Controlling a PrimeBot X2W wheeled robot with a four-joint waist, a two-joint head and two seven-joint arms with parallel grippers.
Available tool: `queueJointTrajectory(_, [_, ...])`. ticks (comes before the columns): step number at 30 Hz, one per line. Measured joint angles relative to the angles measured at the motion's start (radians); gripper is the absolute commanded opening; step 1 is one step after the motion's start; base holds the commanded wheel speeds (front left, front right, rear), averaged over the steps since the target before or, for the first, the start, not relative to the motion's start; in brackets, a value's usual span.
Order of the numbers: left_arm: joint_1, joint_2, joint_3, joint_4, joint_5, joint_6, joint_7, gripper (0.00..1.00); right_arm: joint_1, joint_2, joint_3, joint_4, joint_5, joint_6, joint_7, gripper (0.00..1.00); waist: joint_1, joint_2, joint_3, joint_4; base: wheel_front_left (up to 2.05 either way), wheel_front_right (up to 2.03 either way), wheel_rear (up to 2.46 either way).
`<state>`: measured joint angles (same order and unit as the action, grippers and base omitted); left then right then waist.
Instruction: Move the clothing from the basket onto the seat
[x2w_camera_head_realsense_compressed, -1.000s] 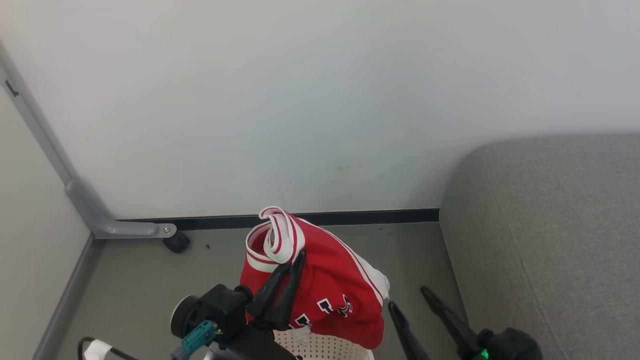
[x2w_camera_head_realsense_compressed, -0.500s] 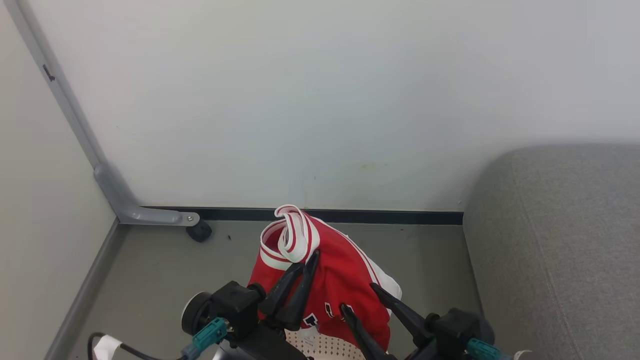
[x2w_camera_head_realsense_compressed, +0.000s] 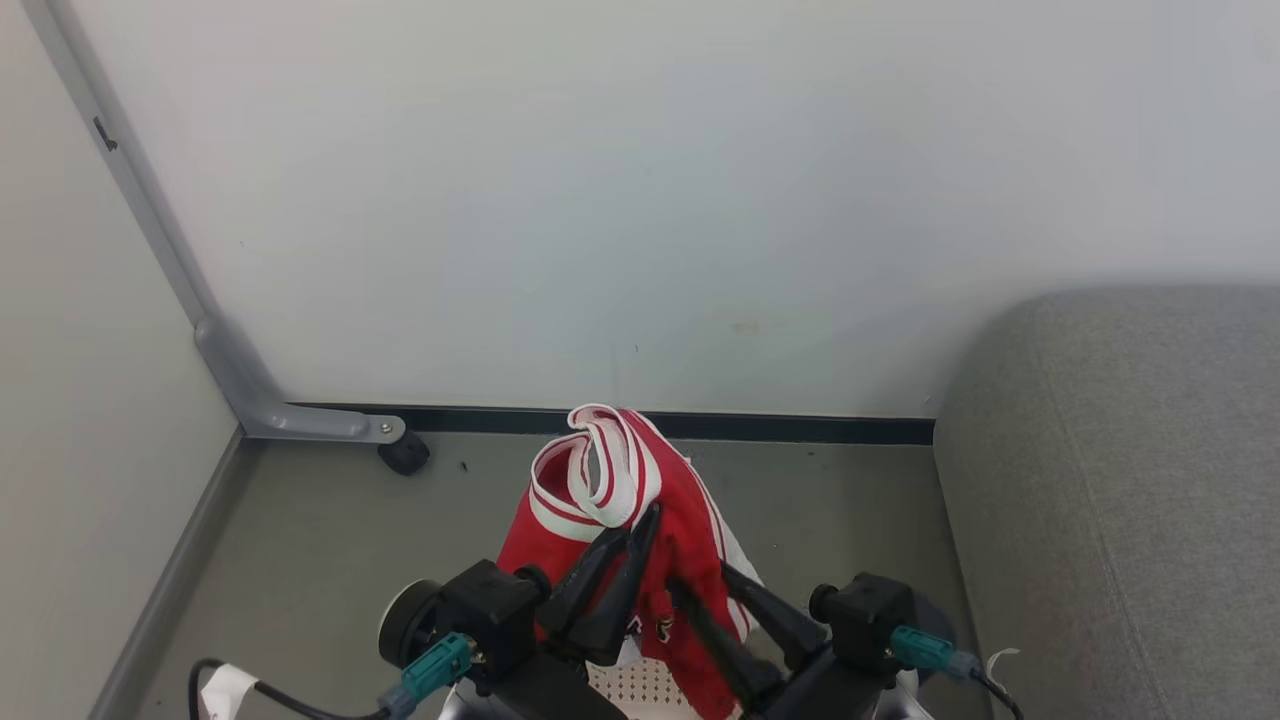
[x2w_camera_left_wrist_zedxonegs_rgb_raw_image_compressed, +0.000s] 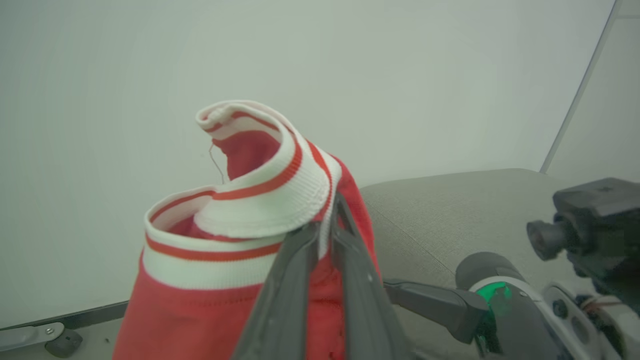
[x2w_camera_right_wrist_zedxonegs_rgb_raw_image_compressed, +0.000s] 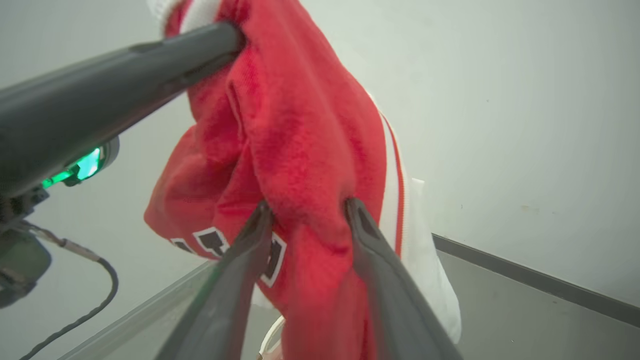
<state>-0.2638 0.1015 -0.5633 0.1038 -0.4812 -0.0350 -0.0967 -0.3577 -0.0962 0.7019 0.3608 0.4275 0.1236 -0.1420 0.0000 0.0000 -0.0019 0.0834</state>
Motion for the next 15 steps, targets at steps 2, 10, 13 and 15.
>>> queueJointTrajectory(2, [0.000, 0.000, -0.001, -0.003, 0.000, 0.000, 0.007, 0.00, -0.009, 0.000, 0.002, 0.012, 0.012, 0.000, -0.001, 0.00, 0.0000, 0.0000, 0.001, 0.001, 0.00, 0.00, 0.00])
queueJointTrajectory(10, [0.002, 0.000, -0.002, -0.012, -0.002, 0.000, 0.025, 0.00, -0.028, 0.003, -0.001, 0.054, 0.035, 0.000, -0.033, 0.00, 0.0000, 0.0000, 0.004, -0.003, 0.00, 0.00, 0.00])
queueJointTrajectory(13, [0.007, 0.003, -0.002, -0.019, -0.002, 0.003, 0.026, 0.00, -0.046, 0.004, -0.007, 0.068, 0.045, 0.000, -0.039, 0.00, 0.0000, 0.0000, 0.005, -0.008, 0.00, 0.00, 0.00])
queueJointTrajectory(15, [0.013, 0.009, -0.001, -0.027, -0.002, 0.010, 0.026, 0.38, -0.064, 0.005, -0.011, 0.072, 0.050, 0.000, -0.047, 0.00, 0.0000, 0.0000, 0.007, -0.014, 0.00, 0.00, 0.00])
